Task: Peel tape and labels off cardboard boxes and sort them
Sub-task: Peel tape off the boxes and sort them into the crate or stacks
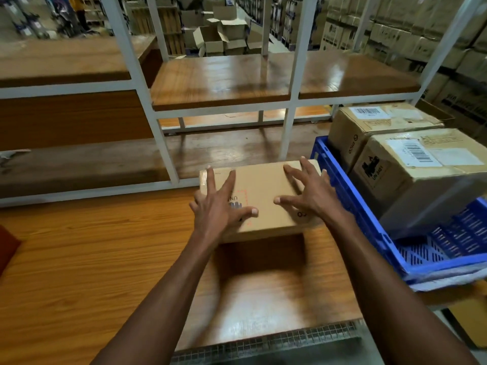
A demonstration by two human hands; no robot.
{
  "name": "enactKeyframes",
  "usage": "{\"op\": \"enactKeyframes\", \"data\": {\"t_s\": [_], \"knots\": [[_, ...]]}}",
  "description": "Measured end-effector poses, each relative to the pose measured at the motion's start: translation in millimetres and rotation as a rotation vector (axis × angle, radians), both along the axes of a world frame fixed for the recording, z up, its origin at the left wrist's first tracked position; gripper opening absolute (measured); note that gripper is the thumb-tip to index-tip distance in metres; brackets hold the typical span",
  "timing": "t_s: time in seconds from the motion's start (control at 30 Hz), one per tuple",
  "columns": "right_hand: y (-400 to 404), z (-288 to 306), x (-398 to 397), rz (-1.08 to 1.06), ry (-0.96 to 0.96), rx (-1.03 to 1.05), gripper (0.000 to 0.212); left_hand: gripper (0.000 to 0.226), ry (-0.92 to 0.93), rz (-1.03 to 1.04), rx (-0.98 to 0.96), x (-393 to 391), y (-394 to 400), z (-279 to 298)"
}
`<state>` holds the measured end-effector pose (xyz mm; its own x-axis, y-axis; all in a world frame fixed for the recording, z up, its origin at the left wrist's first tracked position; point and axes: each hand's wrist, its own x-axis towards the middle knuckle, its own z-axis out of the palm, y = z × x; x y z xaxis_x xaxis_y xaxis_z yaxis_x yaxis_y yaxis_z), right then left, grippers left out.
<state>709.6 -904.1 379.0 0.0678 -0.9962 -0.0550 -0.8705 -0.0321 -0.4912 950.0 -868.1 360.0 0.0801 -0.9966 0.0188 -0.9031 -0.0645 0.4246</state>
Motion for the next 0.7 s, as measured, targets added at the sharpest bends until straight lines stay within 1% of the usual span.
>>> {"op": "enactKeyframes", "data": {"t_s": [0.07, 0.1, 0.17, 0.23, 0.3, 0.37, 0.4, 0.47, 0.6, 0.63, 0.7], "knots": [[-12.8, 7.0, 1.5, 0.06, 0.096, 0.096, 0.107, 0.111, -0.034, -0.02, 0.052, 3.7, -14.1, 4.1], [-17.7, 8.9, 4.8, 0.091, 0.15, 0.115, 0.108, 0.109, -0.034, -0.023, 0.077, 5.1, -20.5, 6.0], [-26.7, 11.4, 14.6, 0.14, 0.252, 0.094, 0.101, 0.105, -0.017, -0.017, 0.133, 6.4, -35.5, 9.1], [-36.6, 14.4, 22.2, 0.169, 0.285, 0.086, 0.091, 0.099, -0.03, -0.004, 0.167, 4.5, -50.0, 11.4], [-48.9, 19.0, 23.6, 0.195, 0.27, 0.129, 0.089, 0.084, -0.107, -0.024, 0.174, -1.6, -60.9, 15.7], [-59.7, 23.2, 23.5, 0.225, 0.268, 0.18, 0.089, 0.059, -0.206, -0.087, 0.151, -8.5, -64.6, 21.0], [-64.1, 25.9, 23.8, 0.239, 0.268, 0.208, 0.089, 0.05, -0.231, -0.116, 0.146, -10.7, -65.0, 23.1], [-74.2, 32.0, 26.9, 0.25, 0.272, 0.265, 0.089, 0.051, -0.225, -0.138, 0.141, -9.6, -67.9, 28.1], [-80.7, 48.8, 42.1, 0.297, 0.495, 0.326, 0.085, 0.065, -0.182, -0.13, 0.156, -4.1, -77.1, 37.3], [-79.9, 48.2, 44.7, 0.304, 0.517, 0.308, 0.084, 0.064, -0.191, -0.127, 0.172, -5.0, -78.7, 38.5], [-77.5, 43.3, 44.4, 0.3, 0.476, 0.245, 0.083, 0.058, -0.242, -0.126, 0.194, -11.0, -77.2, 41.4]]}}
